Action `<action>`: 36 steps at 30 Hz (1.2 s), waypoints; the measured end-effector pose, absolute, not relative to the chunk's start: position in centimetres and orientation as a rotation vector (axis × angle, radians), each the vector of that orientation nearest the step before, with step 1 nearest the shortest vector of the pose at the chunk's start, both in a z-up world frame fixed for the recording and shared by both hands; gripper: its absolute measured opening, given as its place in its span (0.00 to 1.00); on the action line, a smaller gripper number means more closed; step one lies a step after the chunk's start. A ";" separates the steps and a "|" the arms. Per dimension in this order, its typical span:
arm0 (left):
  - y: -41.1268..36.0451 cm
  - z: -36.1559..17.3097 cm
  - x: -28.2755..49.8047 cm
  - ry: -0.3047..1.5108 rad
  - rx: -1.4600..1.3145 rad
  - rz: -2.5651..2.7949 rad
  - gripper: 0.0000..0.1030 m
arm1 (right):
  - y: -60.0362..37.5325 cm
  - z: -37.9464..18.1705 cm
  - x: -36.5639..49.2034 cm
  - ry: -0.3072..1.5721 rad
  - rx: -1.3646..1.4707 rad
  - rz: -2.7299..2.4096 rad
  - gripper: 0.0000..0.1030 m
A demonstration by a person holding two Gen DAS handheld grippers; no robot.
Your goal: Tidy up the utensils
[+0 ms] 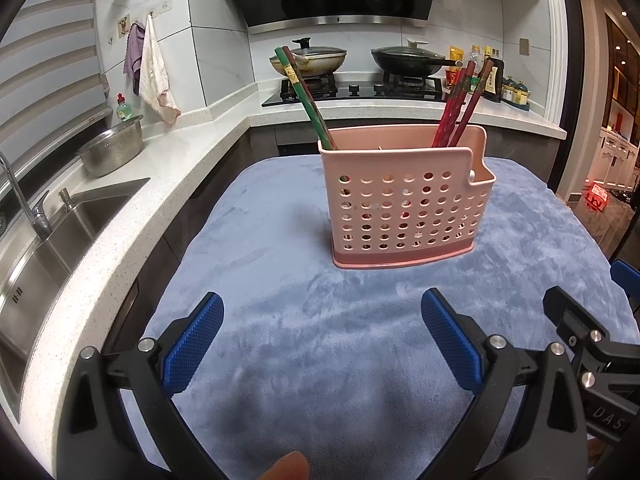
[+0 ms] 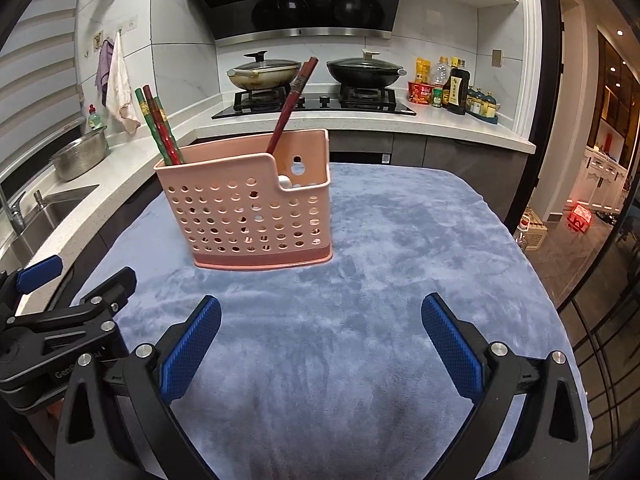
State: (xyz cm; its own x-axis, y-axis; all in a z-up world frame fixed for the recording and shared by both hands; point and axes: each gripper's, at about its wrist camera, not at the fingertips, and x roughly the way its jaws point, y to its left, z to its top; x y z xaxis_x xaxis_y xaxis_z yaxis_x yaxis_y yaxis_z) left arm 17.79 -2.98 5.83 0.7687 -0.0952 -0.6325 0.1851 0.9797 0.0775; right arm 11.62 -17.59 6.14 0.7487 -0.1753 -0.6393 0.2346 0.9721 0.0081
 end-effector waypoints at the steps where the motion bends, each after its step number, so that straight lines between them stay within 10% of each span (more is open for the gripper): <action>1: -3.0 5.7 17.8 0.679 0.138 -0.151 0.92 | -17.7 6.1 11.6 0.689 0.091 -0.228 0.94; 36: -3.8 4.7 17.6 0.703 0.142 -0.118 0.92 | -18.0 5.5 11.5 0.711 0.093 -0.243 0.94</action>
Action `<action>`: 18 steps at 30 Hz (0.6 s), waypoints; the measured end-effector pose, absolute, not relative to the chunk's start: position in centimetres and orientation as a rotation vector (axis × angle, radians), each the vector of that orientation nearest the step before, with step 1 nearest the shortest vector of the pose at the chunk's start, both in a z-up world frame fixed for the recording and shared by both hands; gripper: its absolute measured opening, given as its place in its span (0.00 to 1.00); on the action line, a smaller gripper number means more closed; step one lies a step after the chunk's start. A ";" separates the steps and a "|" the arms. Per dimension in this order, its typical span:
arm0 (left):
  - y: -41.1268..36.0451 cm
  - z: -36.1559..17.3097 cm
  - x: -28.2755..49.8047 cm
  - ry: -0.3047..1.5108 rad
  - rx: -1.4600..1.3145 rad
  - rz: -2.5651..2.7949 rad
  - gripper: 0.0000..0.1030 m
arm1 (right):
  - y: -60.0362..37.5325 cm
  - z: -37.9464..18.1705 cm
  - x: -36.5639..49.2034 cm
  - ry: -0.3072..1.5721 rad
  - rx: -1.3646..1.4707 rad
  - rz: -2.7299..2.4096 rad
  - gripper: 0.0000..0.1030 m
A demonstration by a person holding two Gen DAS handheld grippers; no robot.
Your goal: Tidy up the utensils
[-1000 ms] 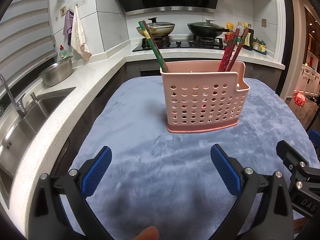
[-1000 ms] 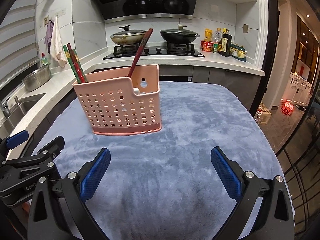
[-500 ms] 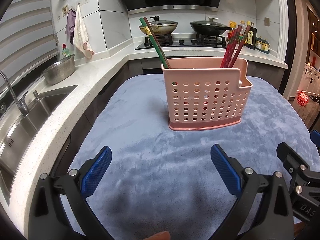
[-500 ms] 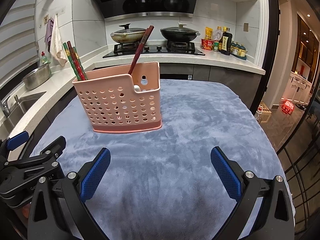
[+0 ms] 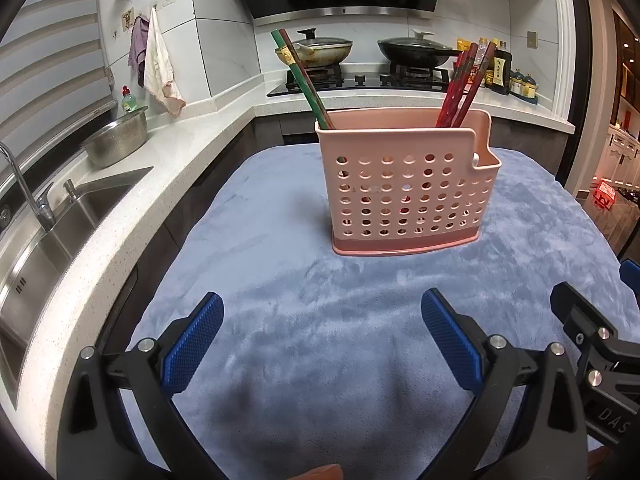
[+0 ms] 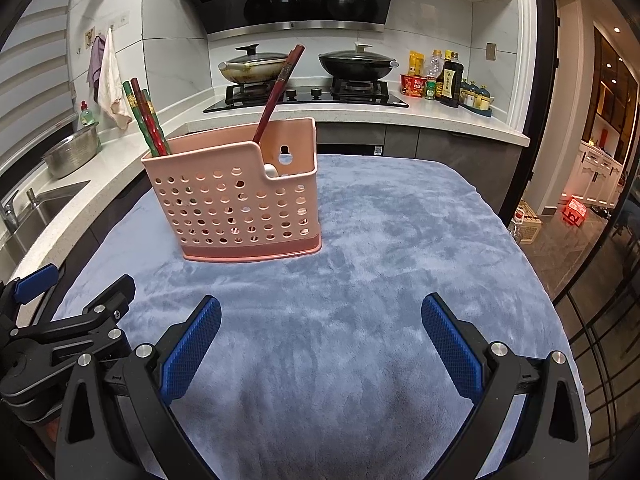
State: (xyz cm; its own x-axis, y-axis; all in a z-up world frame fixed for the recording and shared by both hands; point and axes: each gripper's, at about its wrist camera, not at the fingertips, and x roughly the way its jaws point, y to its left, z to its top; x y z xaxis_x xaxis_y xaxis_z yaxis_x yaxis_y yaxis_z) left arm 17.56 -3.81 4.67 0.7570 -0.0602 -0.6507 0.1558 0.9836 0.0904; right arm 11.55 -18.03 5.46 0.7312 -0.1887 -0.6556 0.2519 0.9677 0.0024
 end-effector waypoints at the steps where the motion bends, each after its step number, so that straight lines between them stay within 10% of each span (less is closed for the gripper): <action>1: -3.8 4.6 17.6 0.704 0.141 -0.119 0.92 | -18.1 5.5 11.6 0.711 0.093 -0.243 0.94; 18: -3.8 4.3 17.7 0.713 0.134 -0.118 0.92 | -18.1 5.0 11.6 0.723 0.096 -0.243 0.94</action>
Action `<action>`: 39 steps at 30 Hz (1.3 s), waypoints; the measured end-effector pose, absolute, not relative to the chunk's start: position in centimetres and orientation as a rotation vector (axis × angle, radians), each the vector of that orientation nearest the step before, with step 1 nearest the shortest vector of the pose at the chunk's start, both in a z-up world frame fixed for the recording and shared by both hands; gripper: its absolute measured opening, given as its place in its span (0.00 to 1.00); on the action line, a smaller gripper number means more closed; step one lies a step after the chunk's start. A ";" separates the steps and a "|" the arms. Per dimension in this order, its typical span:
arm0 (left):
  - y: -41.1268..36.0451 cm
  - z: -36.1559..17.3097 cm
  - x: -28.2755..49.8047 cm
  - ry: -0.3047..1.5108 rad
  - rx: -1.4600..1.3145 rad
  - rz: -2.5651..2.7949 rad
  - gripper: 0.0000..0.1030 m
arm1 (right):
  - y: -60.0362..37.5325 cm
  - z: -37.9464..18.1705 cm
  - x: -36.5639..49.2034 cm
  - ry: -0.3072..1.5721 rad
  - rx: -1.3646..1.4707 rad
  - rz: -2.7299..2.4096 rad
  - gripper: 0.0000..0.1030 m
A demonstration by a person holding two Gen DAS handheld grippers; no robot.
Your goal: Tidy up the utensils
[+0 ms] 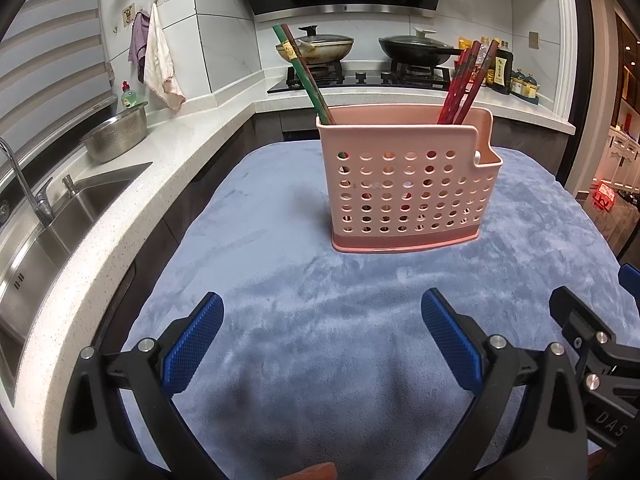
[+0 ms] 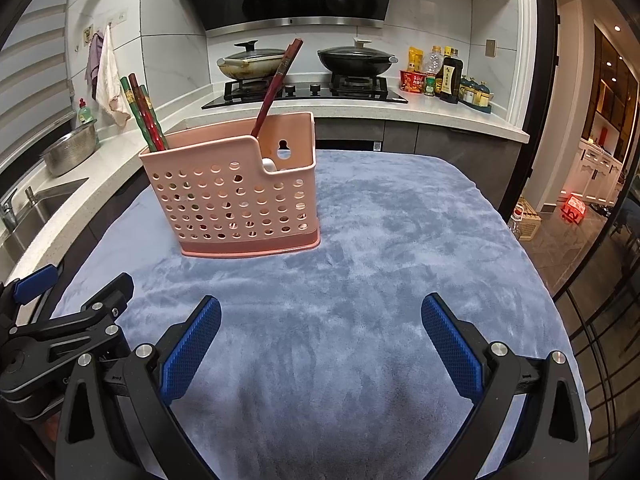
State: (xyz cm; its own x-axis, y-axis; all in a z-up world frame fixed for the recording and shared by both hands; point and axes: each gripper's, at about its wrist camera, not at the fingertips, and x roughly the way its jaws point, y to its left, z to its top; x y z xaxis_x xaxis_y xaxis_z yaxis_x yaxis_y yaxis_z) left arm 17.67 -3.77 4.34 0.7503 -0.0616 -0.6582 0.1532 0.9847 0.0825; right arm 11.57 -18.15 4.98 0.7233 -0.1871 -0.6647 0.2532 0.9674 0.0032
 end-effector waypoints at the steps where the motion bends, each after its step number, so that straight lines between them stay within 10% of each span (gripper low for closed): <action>1: -3.8 4.3 17.7 0.713 0.136 -0.117 0.92 | -18.2 5.0 11.6 0.724 0.095 -0.243 0.94; 39: -4.1 4.1 18.3 0.740 0.126 -0.125 0.92 | -18.5 5.0 11.9 0.733 0.076 -0.277 0.94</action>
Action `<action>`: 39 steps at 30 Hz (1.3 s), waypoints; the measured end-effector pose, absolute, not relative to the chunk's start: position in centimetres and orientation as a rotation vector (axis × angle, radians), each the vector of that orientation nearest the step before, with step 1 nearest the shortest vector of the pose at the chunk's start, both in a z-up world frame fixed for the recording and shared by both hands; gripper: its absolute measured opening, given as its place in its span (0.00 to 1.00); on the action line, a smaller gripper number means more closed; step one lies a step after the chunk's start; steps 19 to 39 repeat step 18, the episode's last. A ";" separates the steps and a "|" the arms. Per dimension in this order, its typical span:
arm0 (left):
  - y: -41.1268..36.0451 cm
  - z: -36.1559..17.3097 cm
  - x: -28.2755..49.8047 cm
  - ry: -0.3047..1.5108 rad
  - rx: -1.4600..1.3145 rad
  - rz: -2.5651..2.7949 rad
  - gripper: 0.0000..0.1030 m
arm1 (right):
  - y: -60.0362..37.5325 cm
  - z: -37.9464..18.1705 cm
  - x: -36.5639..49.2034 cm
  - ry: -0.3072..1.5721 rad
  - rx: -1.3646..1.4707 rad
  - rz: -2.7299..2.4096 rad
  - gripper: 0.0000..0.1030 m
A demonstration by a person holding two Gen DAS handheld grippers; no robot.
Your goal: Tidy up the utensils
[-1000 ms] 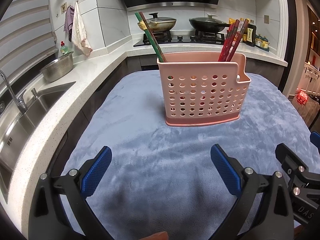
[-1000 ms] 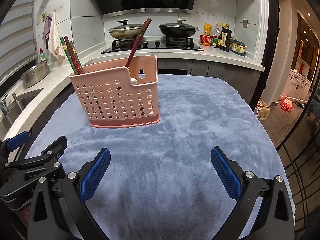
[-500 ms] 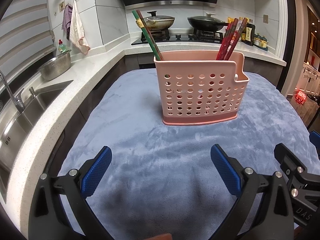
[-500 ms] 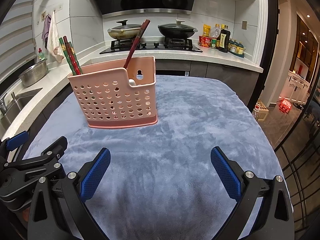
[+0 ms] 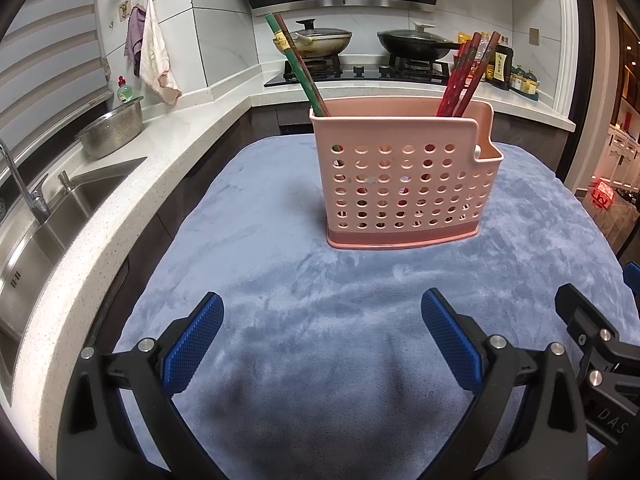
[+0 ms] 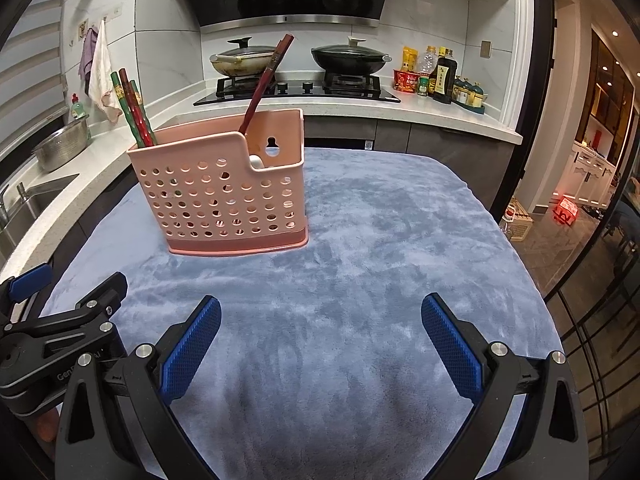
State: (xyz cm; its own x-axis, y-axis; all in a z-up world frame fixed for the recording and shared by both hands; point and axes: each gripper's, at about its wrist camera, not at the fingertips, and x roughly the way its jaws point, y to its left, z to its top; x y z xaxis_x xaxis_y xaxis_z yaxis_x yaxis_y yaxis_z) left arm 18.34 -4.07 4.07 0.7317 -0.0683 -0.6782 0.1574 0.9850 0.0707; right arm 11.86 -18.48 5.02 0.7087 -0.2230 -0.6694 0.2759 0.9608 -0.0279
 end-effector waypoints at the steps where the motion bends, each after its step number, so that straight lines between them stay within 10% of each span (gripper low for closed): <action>1: -4.1 4.0 18.4 0.740 0.126 -0.125 0.92 | -18.5 5.0 11.9 0.733 0.077 -0.278 0.94; 39: -4.3 3.6 18.4 0.739 0.135 -0.134 0.92 | -18.6 4.7 12.2 0.743 0.080 -0.288 0.94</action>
